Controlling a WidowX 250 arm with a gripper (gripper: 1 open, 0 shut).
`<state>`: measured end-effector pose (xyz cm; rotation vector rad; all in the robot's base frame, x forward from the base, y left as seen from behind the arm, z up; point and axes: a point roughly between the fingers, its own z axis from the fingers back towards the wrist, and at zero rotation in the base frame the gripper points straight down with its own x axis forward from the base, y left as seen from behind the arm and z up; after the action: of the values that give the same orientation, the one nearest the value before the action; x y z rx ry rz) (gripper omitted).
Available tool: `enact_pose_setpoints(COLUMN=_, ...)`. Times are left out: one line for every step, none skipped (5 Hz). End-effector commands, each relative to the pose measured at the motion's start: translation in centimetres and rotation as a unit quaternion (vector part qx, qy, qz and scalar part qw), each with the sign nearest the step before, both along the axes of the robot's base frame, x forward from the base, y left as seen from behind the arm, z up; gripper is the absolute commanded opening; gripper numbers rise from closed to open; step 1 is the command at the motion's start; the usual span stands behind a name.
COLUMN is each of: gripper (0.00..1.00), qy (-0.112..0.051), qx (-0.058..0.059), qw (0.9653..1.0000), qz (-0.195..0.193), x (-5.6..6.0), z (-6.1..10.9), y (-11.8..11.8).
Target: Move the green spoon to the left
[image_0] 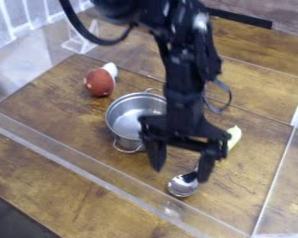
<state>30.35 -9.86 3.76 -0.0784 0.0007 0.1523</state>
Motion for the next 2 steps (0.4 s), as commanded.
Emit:
enact_pose_setpoints(gripper=1.0, qy=-0.03, qx=-0.016, qw=0.9989, qz=-0.032, x=2.0, z=0.2, y=-1.2)
enact_pose_setpoints(gripper=1.0, qy=-0.039, qx=-0.023, qw=0.9969, qz=-0.065, x=3.5, z=0.3, y=-1.3)
